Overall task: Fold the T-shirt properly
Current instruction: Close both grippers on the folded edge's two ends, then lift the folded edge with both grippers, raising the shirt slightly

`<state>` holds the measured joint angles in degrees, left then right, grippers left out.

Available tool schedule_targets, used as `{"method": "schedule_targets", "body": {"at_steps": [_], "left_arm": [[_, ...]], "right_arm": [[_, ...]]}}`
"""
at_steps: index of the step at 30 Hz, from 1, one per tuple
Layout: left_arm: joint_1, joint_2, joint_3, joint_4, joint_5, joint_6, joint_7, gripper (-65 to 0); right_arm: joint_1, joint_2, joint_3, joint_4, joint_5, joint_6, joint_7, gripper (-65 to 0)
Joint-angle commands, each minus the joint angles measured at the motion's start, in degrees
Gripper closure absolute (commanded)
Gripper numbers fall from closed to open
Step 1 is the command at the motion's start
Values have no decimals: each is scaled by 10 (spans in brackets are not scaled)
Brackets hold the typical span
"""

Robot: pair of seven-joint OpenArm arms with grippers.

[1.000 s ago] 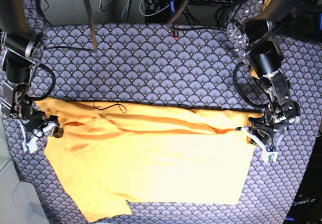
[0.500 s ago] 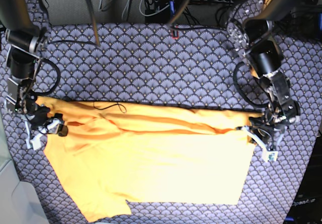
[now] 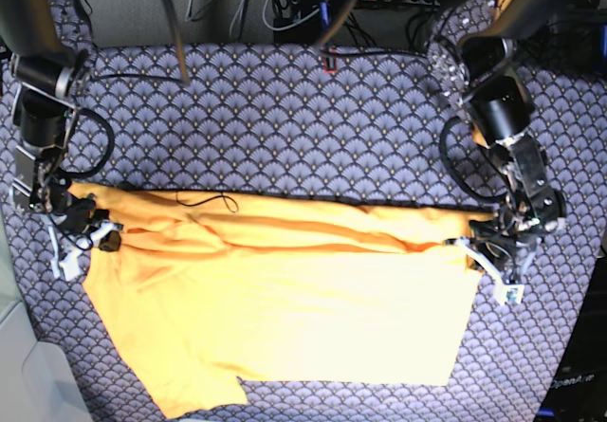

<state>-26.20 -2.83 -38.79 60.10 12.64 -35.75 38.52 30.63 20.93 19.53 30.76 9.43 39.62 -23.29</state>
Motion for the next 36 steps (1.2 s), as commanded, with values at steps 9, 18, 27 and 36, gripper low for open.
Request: {"method": "schedule_targets", "body": {"at_steps": [9,18,27,36], "left_arm": [[-32,-4,2,8,-4,0,-13,0],[-49,-4,4,8,-3,1,-15,0],[-81,-12,6,-48,-6,41,-22,0],[-131,-37,6,-122,-5,50,-65,0]], "right_arm": [[57,13,-8,8,-6,4,-8,0],[79,13,-27,7,-6,4,-8,0],[88,13,-28,7,-6,4,-2,0],[99,13,-29,6,-6,4,-2,0]]}}
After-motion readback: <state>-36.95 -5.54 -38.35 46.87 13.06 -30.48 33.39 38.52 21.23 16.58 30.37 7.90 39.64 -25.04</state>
